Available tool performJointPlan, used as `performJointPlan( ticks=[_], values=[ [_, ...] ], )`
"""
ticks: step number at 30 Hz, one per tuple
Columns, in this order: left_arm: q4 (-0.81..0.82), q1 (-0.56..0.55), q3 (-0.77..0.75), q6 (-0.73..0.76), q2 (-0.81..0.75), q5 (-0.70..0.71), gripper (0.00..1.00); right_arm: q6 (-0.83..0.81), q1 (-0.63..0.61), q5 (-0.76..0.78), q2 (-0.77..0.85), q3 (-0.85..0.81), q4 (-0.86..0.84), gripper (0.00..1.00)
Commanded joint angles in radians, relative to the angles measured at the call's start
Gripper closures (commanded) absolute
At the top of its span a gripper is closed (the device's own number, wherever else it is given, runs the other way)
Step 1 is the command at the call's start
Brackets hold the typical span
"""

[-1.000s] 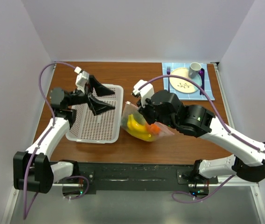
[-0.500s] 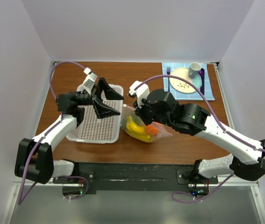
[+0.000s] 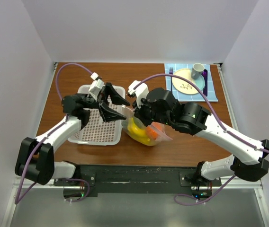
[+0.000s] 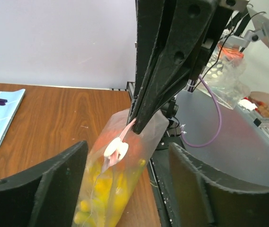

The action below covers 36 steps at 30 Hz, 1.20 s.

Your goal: Open the zip-top bag and remove the fake food

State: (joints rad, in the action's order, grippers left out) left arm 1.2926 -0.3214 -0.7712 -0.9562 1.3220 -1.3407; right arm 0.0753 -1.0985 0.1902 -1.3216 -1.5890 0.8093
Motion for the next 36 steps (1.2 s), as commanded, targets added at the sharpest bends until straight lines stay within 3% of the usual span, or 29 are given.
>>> performJointPlan(
  ticks=[1,6,9,10,13,21,22,23,25,26,27,30,33,34,36],
  values=[
    [-0.023,-0.005,-0.023,0.102,0.016,-0.031,0.38,0.003,0.002,-0.008,0.028,-0.049,-0.038,1.0],
    [-0.088,-0.007,-0.04,0.159,0.023,-0.02,0.47,0.011,0.002,-0.015,0.05,-0.028,-0.042,1.0],
    [-0.116,-0.019,-0.065,0.168,0.037,-0.031,0.67,0.017,0.0,-0.011,0.059,-0.011,-0.051,1.0],
    [-0.142,-0.024,-0.072,0.175,0.04,-0.037,0.82,0.018,0.0,-0.003,0.062,-0.009,-0.058,1.0],
    [-0.174,-0.034,-0.071,0.195,0.033,-0.044,1.0,0.024,0.0,-0.001,0.073,-0.002,-0.073,1.0],
    [-0.285,-0.045,-0.065,0.264,0.0,-0.064,1.0,0.027,0.0,0.057,0.099,0.043,-0.116,1.0],
    [-0.302,-0.047,-0.063,0.27,-0.001,-0.063,1.0,0.027,0.0,0.054,0.09,0.041,-0.124,0.94],
    [-0.306,-0.048,-0.065,0.278,-0.001,-0.06,1.0,0.029,0.0,0.031,0.084,0.044,-0.13,0.77],
    [-0.332,-0.051,-0.074,0.287,0.002,-0.052,1.0,0.026,0.002,0.0,0.062,0.05,-0.18,0.68],
    [-0.349,-0.053,-0.077,0.307,0.003,-0.048,1.0,0.021,0.0,-0.017,0.052,0.053,-0.202,0.48],
    [-0.37,-0.054,-0.088,0.319,0.006,-0.045,1.0,0.017,0.0,-0.05,0.041,0.05,-0.22,0.44],
    [-0.533,-0.056,-0.128,0.428,-0.001,-0.038,1.0,0.009,0.0,-0.083,-0.002,0.024,-0.262,0.45],
    [-0.951,-0.065,-0.247,0.746,-0.003,0.011,1.0,-0.002,0.002,-0.094,-0.03,-0.002,-0.271,0.51],
    [-1.23,-0.071,-0.287,0.959,0.002,0.029,1.0,-0.003,0.0,-0.1,-0.033,-0.006,-0.268,0.53],
    [-1.312,-0.082,-0.322,1.015,0.005,0.051,1.0,-0.005,0.0,-0.101,-0.041,-0.012,-0.265,0.58]
  ],
)
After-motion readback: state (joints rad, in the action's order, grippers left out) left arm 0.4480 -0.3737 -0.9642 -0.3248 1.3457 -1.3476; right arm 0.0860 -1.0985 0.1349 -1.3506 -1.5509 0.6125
